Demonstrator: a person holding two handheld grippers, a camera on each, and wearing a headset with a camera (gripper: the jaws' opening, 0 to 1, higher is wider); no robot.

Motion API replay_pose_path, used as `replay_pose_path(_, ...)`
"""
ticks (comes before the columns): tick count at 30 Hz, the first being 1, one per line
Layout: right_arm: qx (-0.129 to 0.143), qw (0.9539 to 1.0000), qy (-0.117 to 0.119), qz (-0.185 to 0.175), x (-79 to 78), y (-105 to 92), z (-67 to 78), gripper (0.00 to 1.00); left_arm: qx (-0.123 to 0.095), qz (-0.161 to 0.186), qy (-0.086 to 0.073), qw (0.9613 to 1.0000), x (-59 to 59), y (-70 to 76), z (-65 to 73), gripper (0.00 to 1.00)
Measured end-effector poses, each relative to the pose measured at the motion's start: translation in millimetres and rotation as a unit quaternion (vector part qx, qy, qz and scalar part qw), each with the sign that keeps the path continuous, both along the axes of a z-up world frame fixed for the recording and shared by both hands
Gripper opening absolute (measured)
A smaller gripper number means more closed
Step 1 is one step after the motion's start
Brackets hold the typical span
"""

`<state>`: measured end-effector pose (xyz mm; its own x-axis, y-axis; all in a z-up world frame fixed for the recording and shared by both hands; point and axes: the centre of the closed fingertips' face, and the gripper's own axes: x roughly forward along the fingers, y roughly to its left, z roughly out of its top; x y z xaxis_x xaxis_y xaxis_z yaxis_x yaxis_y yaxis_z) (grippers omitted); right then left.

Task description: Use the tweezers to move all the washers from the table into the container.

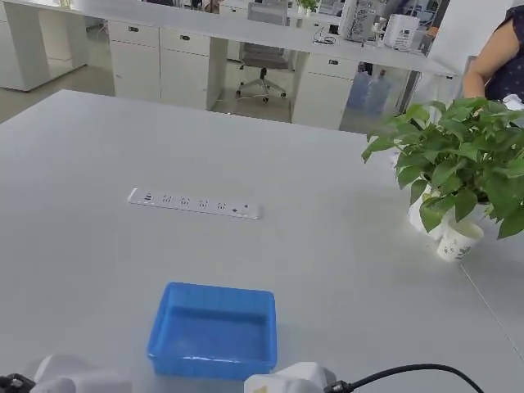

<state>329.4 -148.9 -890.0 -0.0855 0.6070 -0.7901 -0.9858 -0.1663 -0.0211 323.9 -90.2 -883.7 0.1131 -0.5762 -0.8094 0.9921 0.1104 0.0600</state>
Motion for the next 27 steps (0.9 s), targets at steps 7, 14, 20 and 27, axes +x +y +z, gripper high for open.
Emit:
replay_pose_path(7,-0.004,1.0000,-0.005,0.005,-0.4,0.6,-0.1,0.15,-0.001,0.005,0.011,0.9999,-2.0,-0.8,3.1,0.05)
replay_pose_path(14,-0.003,0.9999,-0.003,0.010,-3.7,3.9,-0.1,0.14,-0.009,0.010,0.013,0.9998,-2.4,-2.8,11.1,0.05)
replay_pose_path(20,-0.004,0.9998,-0.007,0.017,-5.6,5.7,-0.1,0.14,-0.011,0.006,0.006,0.9999,-2.0,-4.3,17.6,0.05)
replay_pose_path(27,-0.005,0.9997,-0.013,0.021,-5.4,5.5,-0.3,0.12,-0.007,-0.006,0.002,1.0000,-3.2,-7.6,24.5,0.05)
